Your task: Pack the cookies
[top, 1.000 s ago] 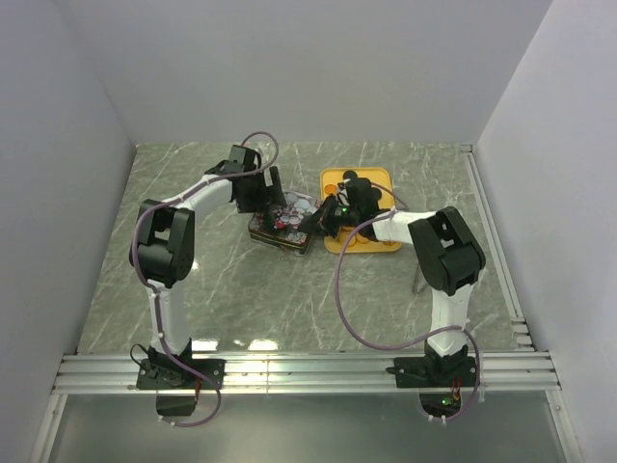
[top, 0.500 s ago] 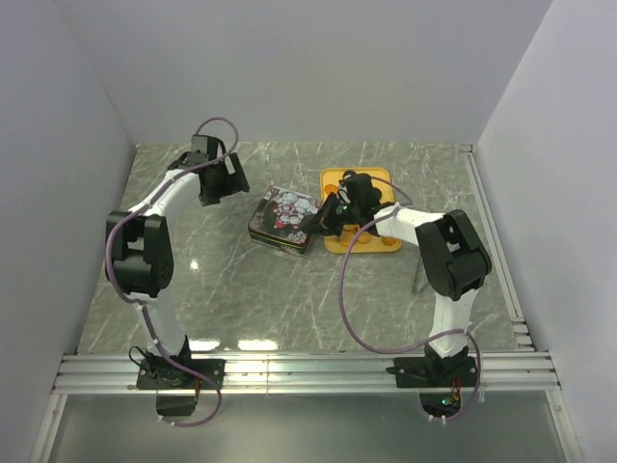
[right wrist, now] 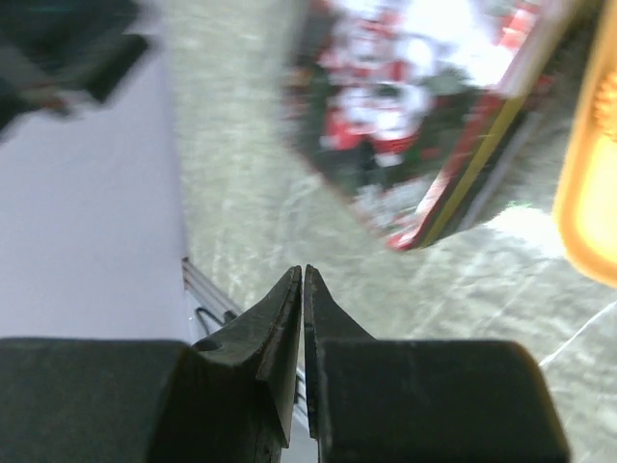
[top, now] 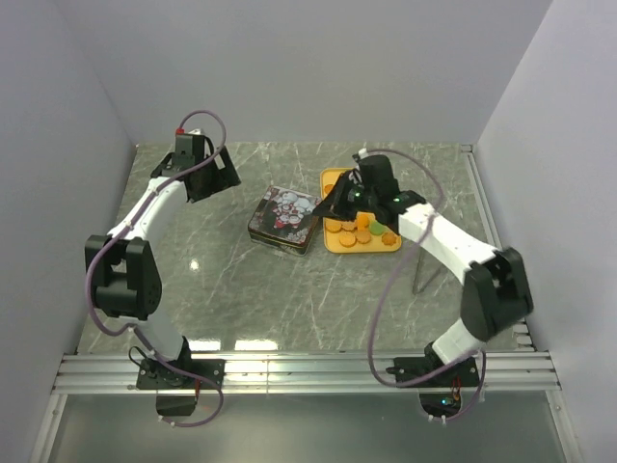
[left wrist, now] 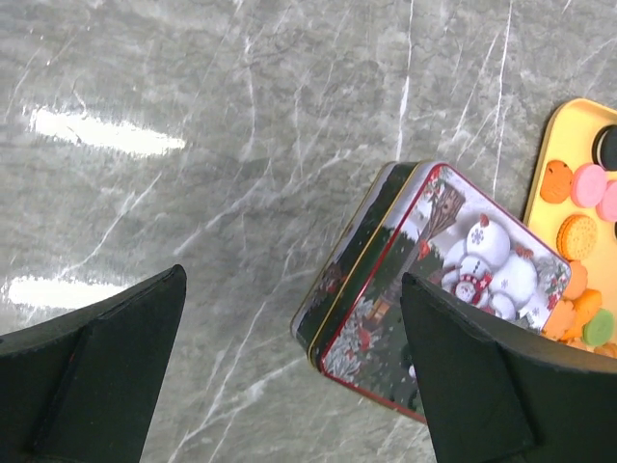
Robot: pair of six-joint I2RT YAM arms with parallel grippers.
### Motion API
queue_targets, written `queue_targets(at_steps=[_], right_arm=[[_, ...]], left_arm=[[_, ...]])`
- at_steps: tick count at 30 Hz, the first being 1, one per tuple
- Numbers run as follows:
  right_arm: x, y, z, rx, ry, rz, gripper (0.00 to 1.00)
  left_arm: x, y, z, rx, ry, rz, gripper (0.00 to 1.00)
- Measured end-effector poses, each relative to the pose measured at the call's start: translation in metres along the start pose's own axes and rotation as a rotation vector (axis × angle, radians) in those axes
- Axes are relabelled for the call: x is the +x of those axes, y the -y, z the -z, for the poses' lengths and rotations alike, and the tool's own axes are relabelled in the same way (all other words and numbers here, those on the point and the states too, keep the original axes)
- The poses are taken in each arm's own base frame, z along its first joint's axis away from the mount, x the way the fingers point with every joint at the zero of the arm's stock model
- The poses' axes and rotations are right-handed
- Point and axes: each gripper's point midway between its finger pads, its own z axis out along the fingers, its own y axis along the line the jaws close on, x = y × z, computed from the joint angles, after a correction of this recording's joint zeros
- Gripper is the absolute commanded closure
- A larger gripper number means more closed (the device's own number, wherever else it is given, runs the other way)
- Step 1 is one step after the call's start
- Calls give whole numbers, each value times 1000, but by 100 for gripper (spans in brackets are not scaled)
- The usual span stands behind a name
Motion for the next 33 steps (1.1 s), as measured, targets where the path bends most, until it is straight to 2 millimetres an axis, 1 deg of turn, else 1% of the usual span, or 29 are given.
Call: queue_targets(at_steps=[1,2,4,6,7,10,13,18,20,21,22,23,24,25,27,28,29,32,33], right_arm=[[-2,-13,14,-24,28,33,88],[-3,-21,25,-41,45,54,88],[-3,-40,53,-78,93,111,87],[3,-50,76,-100,123,152,85],[6,-54,88,-109,134,170,76],[13,-63,117,-121,166,211,60],[19,-68,145,-132,208,247,56],[34,-67,185,-147,257,299,46],[39,-65,196,-144,269,319,42],[41,-63,201,-139,272,331,40],[42,-62,203,-134,272,336,38],[43,-61,205,-129,272,347,37],[43,-59,205,-119,272,355,37],[43,-57,205,-109,272,367,36],[42,-51,205,-81,277,385,33],[41,-50,206,-71,282,391,11],[39,-49,206,-63,291,396,7],[29,-49,210,-48,348,437,6],[23,-50,213,-44,383,445,5]], left_arm=[[2,-1,2,0,2,0,1],[4,-2,6,-1,3,1,1],[6,-4,14,0,8,3,1],[7,-4,24,11,32,3,1],[9,-5,30,18,43,5,1],[19,-7,49,48,73,21,1],[30,-8,68,86,103,40,1],[42,-9,99,120,172,50,1],[43,-14,112,114,225,52,1],[43,-21,122,103,273,57,1],[40,-25,128,97,314,59,1],[35,-30,132,96,392,61,1],[38,-38,134,84,430,56,1],[44,-50,136,65,478,50,1],[57,-71,134,31,549,32,1],[63,-79,131,14,575,17,1],[69,-89,126,-6,606,-2,1],[93,-115,108,-67,635,-60,1],[99,-120,103,-76,640,-80,0]])
